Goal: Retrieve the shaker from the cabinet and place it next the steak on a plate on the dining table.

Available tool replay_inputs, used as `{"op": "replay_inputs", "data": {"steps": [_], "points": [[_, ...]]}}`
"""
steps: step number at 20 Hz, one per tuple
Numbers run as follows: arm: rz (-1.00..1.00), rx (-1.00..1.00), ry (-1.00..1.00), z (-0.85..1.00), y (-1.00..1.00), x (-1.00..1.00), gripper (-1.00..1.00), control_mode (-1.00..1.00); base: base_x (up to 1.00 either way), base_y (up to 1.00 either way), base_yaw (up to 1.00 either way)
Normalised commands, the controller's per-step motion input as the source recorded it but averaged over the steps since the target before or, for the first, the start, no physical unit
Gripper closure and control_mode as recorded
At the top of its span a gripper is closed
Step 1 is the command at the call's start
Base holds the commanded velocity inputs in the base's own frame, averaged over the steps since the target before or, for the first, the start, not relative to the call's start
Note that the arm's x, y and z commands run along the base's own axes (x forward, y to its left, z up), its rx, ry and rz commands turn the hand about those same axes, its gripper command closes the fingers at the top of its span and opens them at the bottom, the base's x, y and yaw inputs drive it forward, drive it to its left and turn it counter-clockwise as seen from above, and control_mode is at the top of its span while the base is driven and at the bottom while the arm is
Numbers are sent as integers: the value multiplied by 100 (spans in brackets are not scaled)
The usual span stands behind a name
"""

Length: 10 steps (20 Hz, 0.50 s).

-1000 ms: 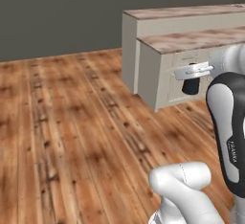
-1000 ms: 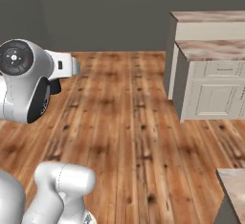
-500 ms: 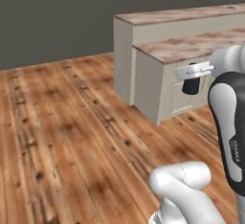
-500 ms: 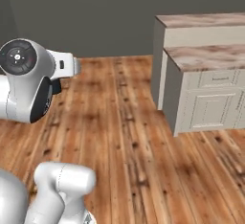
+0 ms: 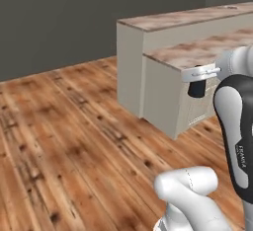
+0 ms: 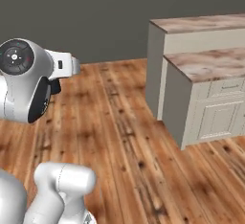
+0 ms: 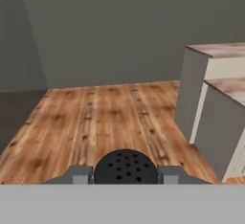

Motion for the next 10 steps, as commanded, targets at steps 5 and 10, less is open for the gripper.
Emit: {"op": "replay_inputs", "data": {"steps": [5, 10], "points": [[0, 0, 0, 0, 0, 0, 100, 100, 100, 100, -44], [0, 0, 0, 0, 0, 0, 100, 100, 70, 74, -76]]}}
